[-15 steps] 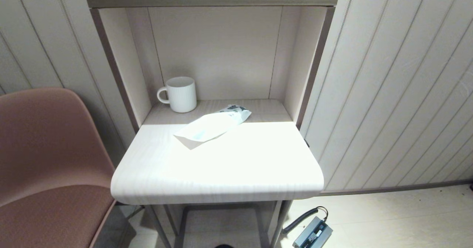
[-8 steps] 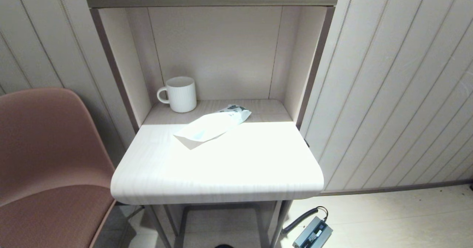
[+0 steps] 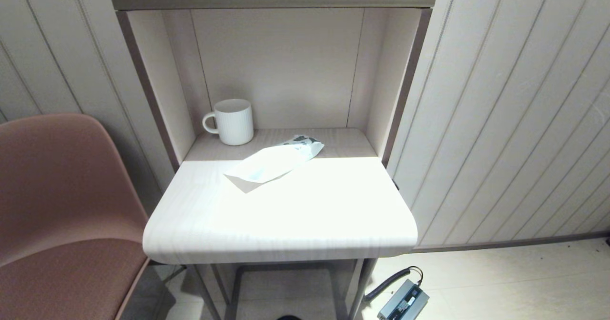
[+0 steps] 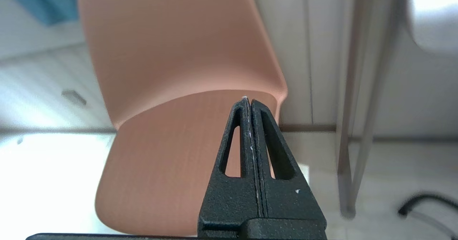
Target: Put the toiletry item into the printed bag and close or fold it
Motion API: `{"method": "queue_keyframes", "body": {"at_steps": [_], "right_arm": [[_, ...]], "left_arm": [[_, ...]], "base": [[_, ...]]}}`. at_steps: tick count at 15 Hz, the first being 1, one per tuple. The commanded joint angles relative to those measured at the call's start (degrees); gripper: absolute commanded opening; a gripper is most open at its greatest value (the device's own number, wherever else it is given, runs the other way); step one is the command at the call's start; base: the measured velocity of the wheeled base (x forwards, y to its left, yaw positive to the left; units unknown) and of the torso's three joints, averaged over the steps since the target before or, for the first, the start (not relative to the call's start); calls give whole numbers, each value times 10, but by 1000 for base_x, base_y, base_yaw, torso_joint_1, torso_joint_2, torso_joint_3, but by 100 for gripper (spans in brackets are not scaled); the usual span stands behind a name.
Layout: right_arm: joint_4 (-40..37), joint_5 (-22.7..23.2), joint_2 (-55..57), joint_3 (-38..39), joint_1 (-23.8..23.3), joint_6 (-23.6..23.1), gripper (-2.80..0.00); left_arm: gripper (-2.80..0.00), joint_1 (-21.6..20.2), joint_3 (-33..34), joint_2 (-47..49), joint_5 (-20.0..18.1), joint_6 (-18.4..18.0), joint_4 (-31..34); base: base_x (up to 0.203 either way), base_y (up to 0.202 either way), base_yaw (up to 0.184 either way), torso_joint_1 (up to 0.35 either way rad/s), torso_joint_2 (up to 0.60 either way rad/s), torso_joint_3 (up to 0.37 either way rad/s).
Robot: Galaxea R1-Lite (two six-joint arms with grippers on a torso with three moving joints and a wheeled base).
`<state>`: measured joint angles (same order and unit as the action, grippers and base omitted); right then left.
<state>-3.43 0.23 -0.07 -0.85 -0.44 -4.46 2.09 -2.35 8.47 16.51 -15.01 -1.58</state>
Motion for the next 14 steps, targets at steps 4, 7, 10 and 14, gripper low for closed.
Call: {"method": "queue_keyframes", "body": {"at_steps": [4,7,10,14], "right_arm": [[2,-1,1,2,0,2,-280],[4,-2,1,2,0,13,-280],[6,-4,1,2,0,25,-280],[6,0,1,-1,-1,26,-280]], "left_arm": [[-280,-17,-11,-84,-218,41,98],[-280,-18,-6,-85,-169,109,103],[-280,-18,-6,-85,-165,126,100],[-280,-18,-5,-85,-162,150,93]], "base": [[0,0,0,0,0,0],[0,0,0,0,0,0],[0,0,0,0,0,0],[0,0,0,0,0,0]]}}
